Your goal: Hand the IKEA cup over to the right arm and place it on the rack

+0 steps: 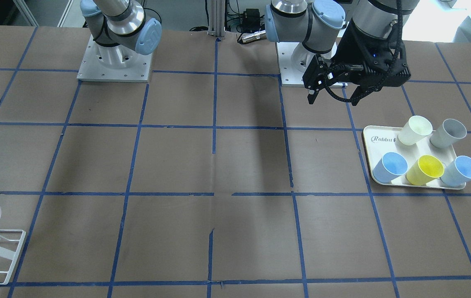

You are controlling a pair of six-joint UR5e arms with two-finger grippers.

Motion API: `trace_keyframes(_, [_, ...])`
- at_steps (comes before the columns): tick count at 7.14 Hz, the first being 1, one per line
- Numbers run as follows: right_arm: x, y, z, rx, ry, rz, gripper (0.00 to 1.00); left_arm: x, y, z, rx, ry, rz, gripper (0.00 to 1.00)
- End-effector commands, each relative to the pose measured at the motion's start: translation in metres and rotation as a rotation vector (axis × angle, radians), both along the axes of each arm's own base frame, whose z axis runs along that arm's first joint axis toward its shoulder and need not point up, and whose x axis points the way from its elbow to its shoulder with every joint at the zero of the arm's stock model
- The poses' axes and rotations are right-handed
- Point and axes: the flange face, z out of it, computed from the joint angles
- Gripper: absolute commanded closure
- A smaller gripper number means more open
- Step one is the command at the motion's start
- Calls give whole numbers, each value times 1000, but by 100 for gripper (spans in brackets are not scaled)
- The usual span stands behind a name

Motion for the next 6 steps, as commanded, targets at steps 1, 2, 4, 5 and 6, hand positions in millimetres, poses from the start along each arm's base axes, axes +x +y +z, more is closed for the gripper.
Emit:
trace_keyframes(1, [0, -1, -5, 6, -9, -7, 56, -2, -2, -4, 10, -5, -13, 0])
trace_keyframes(2, [0, -1, -5, 6, -9, -10, 44, -5, -2, -4, 11, 26, -4, 0])
trace_keyframes(4, [-1, -1, -3, 2, -12, -14, 0, -4, -2, -4, 10, 16, -3, 0])
trace_keyframes(5, [0, -1, -4, 9, -6, -14, 0, -4, -2, -4, 10, 14, -3, 0])
trace_keyframes(6, [0, 1, 1, 8, 0, -18, 0, -4, -2, -4, 9, 14, -3, 0])
